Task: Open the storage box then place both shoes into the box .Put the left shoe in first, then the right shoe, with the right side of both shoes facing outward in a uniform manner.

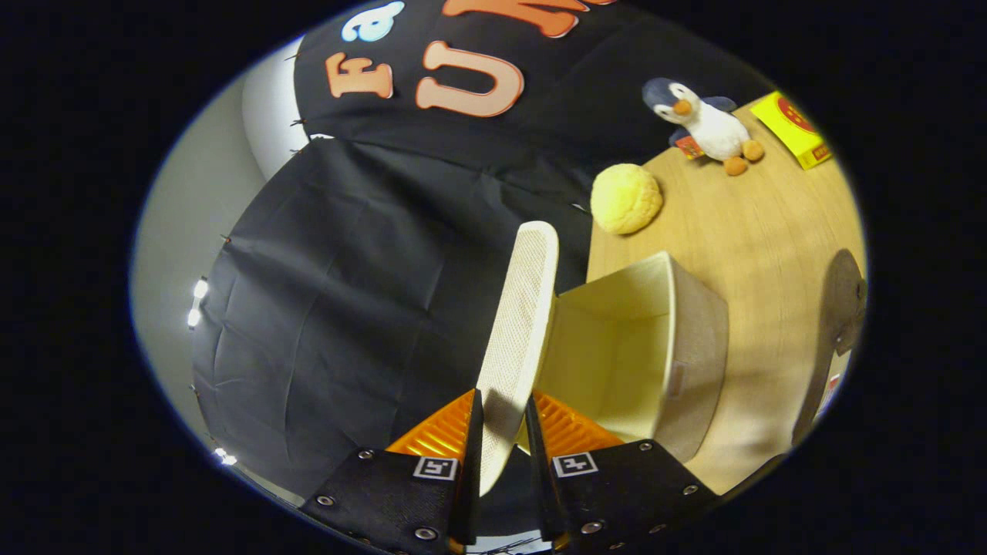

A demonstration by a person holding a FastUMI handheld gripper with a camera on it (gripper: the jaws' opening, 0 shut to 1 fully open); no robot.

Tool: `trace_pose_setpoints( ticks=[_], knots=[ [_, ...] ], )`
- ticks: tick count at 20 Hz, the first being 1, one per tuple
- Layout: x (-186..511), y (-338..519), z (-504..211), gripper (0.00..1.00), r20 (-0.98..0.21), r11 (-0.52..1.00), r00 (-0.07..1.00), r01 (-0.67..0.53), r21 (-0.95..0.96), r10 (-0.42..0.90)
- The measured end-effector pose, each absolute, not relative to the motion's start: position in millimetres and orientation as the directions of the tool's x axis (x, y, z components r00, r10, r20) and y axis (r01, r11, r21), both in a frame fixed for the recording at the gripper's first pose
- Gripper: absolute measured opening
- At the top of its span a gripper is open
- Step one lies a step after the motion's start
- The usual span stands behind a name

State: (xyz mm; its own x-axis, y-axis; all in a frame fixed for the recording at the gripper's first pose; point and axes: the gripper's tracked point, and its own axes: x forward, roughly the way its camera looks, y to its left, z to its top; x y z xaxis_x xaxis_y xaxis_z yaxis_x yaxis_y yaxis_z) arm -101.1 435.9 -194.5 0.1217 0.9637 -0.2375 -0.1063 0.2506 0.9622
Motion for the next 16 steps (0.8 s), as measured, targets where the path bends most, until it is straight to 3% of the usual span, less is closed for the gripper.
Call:
trace_pose_setpoints(
  ticks=[6,16],
  knots=[
    [-98,484,-148,0.19,-0.222,0.233,0.078,-0.213,0.949,0.972],
    [-130,606,-110,0.18,-0.259,0.236,-0.033,-0.313,0.920,0.965]
  ],
)
